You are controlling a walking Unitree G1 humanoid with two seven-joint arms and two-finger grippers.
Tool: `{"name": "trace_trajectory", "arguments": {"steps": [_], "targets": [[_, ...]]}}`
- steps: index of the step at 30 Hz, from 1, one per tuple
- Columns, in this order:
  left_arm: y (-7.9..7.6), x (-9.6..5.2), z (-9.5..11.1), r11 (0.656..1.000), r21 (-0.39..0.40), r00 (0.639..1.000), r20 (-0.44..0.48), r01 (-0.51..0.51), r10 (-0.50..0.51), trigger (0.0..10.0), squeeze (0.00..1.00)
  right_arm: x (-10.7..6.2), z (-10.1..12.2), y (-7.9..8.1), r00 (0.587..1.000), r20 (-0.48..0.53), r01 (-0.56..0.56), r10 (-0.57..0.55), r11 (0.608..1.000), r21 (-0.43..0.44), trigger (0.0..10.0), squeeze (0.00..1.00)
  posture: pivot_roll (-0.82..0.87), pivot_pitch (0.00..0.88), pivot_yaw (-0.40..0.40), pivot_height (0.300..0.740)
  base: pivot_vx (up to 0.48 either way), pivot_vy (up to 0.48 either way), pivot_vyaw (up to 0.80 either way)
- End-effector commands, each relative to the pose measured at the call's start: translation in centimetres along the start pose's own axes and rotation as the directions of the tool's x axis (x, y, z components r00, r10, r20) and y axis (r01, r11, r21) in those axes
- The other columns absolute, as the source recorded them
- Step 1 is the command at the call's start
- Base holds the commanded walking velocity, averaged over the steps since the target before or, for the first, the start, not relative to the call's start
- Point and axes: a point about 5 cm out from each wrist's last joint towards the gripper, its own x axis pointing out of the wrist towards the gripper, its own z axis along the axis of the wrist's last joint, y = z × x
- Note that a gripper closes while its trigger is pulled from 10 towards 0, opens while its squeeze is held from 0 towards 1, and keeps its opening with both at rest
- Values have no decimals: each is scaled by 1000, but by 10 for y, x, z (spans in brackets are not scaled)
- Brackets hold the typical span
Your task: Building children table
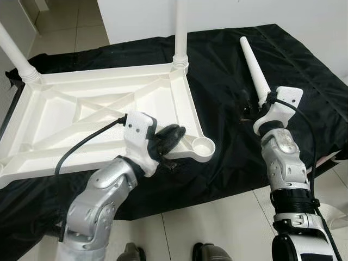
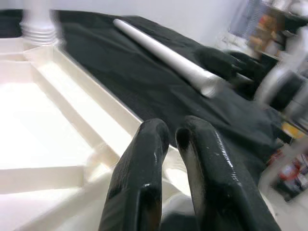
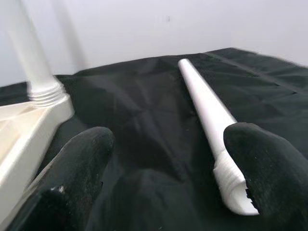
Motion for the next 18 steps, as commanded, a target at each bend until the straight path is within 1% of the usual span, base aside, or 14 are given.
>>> {"name": "trace_trajectory", "arguments": {"steps": [1, 2, 3, 5, 6, 7, 8, 9, 10, 11, 12, 16, 18], "targets": [[9, 0, -1, 997, 10, 997, -9, -74, 74, 10000, 0, 1, -1, -3, 1000, 7, 17, -17, 1000, -13, 10000, 0, -54, 156, 29, 740, 0, 0, 0], [11, 2, 1, 995, 23, 996, 3, -93, 93, 10000, 0, 4, 0, -7, 999, 8, 32, -32, 999, -16, 10000, 0, -55, 160, 25, 740, 0, 0, 0], [12, 4, 4, 993, 52, 994, 22, -103, 102, 10000, 0, 6, 0, -11, 999, 8, 43, -43, 999, -22, 10000, 0, -56, 164, 23, 740, 0, 0, 0], [10, 6, 3, 994, 47, 995, 23, -98, 97, 10000, 0, 9, 1, -16, 998, 10, 58, -58, 997, -43, 10000, 0, -56, 172, 17, 740, 0, 0, 0], [10, 6, 3, 994, 47, 995, 23, -98, 97, 10000, 0, 9, 1, -16, 998, 10, 58, -58, 997, -43, 10000, 0, -56, 172, 17, 740, 0, 0, 0], [6, 8, 4, 996, 45, 997, 23, -72, 71, 10000, 0, 11, 2, -18, 998, 9, 58, -58, 997, -49, 10000, 0, -44, 192, 1, 740, 0, 0, 0], [-1, 12, 5, 998, 46, 999, 29, -38, 36, 10000, 0, 14, 2, -20, 998, 4, 59, -59, 996, -64, 10000, 0, -44, 192, 1, 740, 0, 0, 0], [-10, 18, 7, 998, 64, 1000, 27, 14, -16, 10000, 0, 16, 1, -24, 998, -3, 64, -64, 996, -69, 10000, 0, -27, 208, -5, 740, 0, 0, 0], [-10, 18, 7, 998, 64, 1000, 27, 14, -16, 10000, 0, 16, 1, -24, 998, -3, 64, -64, 996, -69, 10000, 0, -27, 208, -5, 740, 0, 0, 0], [-24, 26, 9, 991, 104, 996, 18, 88, -91, 10000, 0, 20, 0, -28, 997, -7, 71, -72, 994, -83, 10000, 0, -19, 225, 1, 740, 0, 0, 0], [-28, 27, 12, 987, 118, 993, 19, 111, -114, 10000, 0, 21, 1, -29, 997, -6, 74, -74, 995, -68, 10000, 1000, -15, 239, 10, 740, 0, 0, 0], [-34, 27, 15, 982, 129, 990, 20, 139, -143, 10000, 0, 24, 2, -30, 997, 6, 77, -77, 996, -48, 10000, 1000, -1, 260, 20, 740, 0, 0, 0], [-34, 27, 15, 982, 129, 990, 20, 139, -143, 10000, 0, 24, 2, -30, 997, 6, 77, -77, 996, -48, 10000, 1000, -1, 260, 20, 740, 0, 0, 0]]}}
